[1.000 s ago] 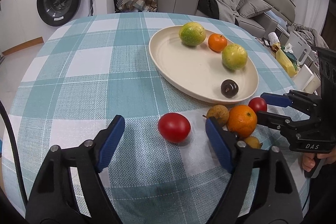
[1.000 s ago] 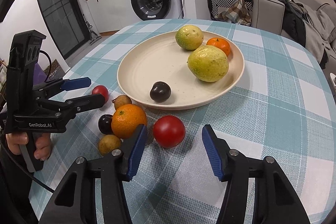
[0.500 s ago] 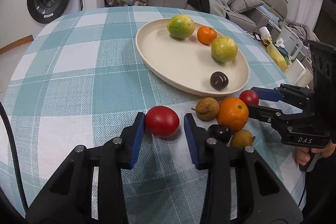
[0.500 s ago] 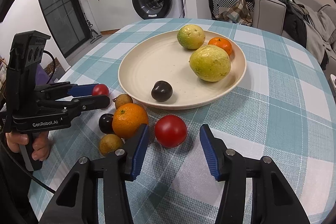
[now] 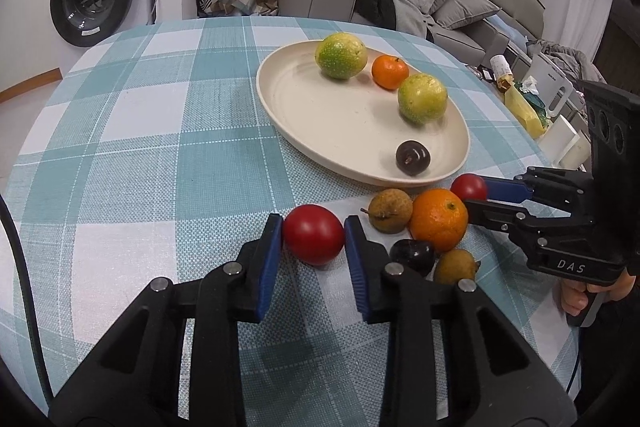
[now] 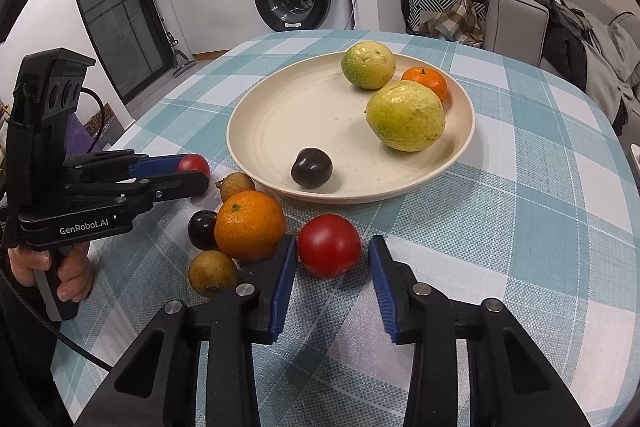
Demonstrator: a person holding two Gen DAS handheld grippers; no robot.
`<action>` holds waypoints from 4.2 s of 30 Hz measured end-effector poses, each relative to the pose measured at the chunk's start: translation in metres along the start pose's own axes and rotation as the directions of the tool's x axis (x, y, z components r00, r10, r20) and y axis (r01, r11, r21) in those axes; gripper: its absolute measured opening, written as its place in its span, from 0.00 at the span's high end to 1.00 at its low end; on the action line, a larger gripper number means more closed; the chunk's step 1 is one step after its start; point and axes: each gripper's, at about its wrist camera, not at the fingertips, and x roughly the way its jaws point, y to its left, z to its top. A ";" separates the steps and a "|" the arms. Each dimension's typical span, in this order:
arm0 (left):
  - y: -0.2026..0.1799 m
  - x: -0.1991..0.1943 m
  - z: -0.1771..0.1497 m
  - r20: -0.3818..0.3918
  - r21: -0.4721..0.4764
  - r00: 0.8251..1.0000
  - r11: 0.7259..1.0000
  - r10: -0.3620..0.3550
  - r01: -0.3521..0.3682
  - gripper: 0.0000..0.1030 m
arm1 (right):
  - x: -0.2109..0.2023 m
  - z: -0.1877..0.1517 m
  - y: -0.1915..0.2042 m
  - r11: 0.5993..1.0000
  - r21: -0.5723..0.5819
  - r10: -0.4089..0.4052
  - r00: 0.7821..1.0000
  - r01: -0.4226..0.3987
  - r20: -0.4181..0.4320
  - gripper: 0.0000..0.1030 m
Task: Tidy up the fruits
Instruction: 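Close the left tool on a red tomato while the right tool closes on another red tomato, then lift and carry the tomato with the left tool while the right tool carries its tomato over the plate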
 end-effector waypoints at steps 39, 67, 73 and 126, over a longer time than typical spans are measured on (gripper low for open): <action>0.000 -0.018 0.002 0.074 0.007 0.997 1.000 0.027 -0.028 0.73 | -0.031 0.007 -0.006 0.998 0.053 -0.034 0.978 0.023 0.207 0.69; -0.014 -0.051 0.028 0.239 0.024 0.971 1.000 -0.005 -0.001 0.73 | -0.038 0.008 -0.013 0.996 0.084 -0.029 0.970 0.009 0.239 0.69; -0.023 -0.050 0.037 0.240 0.050 0.971 0.999 -0.005 -0.007 0.73 | -0.036 0.012 -0.013 0.995 0.098 -0.009 0.969 -0.016 0.247 0.69; -0.008 0.027 0.055 0.131 0.032 0.990 0.998 0.053 -0.057 0.73 | 0.021 0.053 -0.002 0.998 0.050 -0.031 0.990 0.025 0.135 0.68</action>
